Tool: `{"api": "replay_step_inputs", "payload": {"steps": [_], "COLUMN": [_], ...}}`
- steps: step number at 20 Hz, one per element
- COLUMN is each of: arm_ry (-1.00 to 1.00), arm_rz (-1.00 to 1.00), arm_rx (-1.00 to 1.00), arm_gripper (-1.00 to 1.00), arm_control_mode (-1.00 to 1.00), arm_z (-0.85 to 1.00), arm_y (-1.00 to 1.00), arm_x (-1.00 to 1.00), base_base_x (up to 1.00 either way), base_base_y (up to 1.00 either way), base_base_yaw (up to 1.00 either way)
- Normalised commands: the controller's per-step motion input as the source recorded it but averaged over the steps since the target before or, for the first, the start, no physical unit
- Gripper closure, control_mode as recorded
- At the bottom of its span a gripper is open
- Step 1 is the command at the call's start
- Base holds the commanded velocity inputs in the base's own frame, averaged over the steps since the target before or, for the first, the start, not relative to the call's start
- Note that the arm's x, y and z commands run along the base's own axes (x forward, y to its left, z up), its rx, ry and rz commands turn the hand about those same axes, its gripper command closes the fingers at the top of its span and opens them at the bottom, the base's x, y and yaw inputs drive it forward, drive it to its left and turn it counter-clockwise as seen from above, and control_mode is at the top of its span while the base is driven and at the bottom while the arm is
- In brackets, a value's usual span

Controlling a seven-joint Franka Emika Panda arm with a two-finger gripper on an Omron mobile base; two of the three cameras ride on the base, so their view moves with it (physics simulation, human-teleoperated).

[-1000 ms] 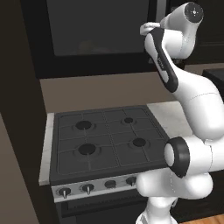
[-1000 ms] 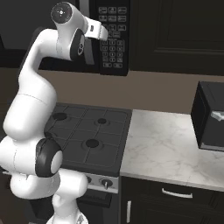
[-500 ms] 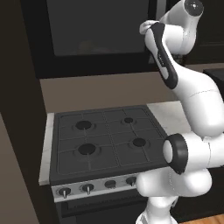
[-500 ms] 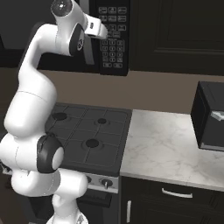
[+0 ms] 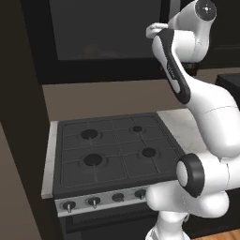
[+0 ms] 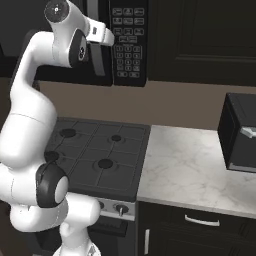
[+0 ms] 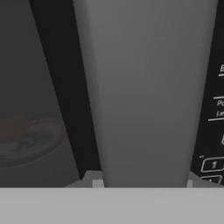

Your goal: Retrieve the reheated potato from the microwave, then place the potato, cheese, and condiment on the cutting board.

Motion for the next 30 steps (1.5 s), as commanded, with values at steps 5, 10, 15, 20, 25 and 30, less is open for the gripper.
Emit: {"api": "replay_step_inputs", "payload": {"steps": [5,10,15,20,25,30], "arm_ry": [-0.10,-0.01,0.00,0.00,0.00,0.00], "arm_rz": [0.00,0.00,0.00,-0.02,-0.02,-0.02], "arm_rx": [0.00,0.00,0.00,0.00,0.00,0.00], "arm_gripper": [1.00,1.00,1.00,1.00,1.00,1.00], "arm_control_mode": [-1.00,-1.00,-1.00,-1.00,-1.00,-1.00], "arm_z": [0.03,0.12,0.16,0.10,0.01,0.00], "arm_y": [0.57,0.40,0.46,0.50,0.48,0.42], "arm_x": [-0.77,-1.00,-1.00,-1.00,-1.00,-0.82], "base_base_x": [0.00,0.00,0.00,0.00,0.00,0.00], "base_base_y": [0.00,0.00,0.00,0.00,0.00,0.00], "base_base_yaw": [0.00,0.00,0.00,0.00,0.00,0.00]}}
